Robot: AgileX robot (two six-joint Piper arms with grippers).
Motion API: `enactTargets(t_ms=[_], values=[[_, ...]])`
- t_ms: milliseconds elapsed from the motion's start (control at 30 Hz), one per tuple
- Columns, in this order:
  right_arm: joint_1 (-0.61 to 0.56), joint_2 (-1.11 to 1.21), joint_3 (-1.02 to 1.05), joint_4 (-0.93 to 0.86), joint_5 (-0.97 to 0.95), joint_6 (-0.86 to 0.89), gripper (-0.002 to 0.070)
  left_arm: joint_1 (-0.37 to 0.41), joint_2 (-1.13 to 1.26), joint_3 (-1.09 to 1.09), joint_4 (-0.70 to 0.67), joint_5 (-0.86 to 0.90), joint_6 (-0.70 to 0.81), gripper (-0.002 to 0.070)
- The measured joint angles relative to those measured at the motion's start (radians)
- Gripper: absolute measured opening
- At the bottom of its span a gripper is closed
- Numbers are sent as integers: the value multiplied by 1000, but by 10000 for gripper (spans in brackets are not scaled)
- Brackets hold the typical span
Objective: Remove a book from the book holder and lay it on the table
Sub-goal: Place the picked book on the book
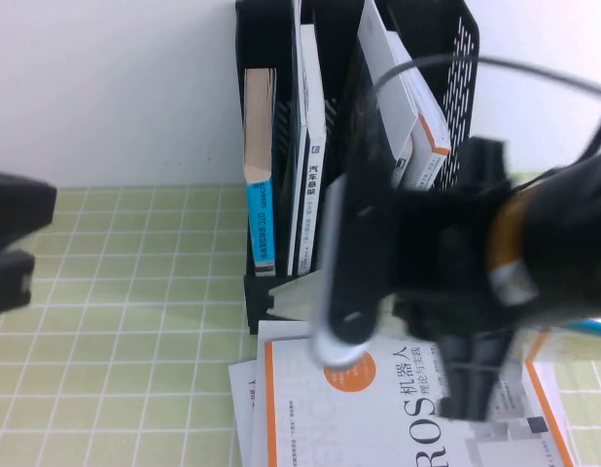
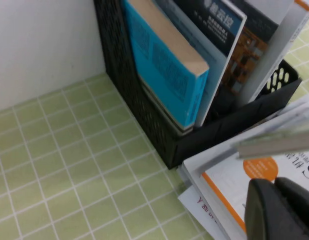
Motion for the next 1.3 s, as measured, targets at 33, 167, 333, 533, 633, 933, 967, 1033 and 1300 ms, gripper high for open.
enactTargets(t_ms=[33,167,333,533,633,933,967,1033,1300], values=[[45,36,-2,-92,6,81,211,0,-7,21,0,-2,-7,-3],[159,174,-2,-286,26,238,211,0,-29,62,0,-10,-18,-3],[227,314,-4,-273,9,284,216,0,-75,64,0,-19,-20,-3],[231,402,-34,-313,-1,346,230,0,-115,66,-2,-9,-20,-3],[226,442,-36,-326,-27,350,270,0,-126,85,-2,2,-20,-3],[209,468,-26,48,75,74,470,0,-172,168,-23,32,-22,-3],[209,456,-22,125,106,37,470,0,-180,174,-27,33,-22,-3],[216,423,-17,279,157,-37,469,0,-192,186,-29,39,-22,-3],[218,154,-93,392,190,-99,303,0,-293,322,-93,-42,-22,-3]])
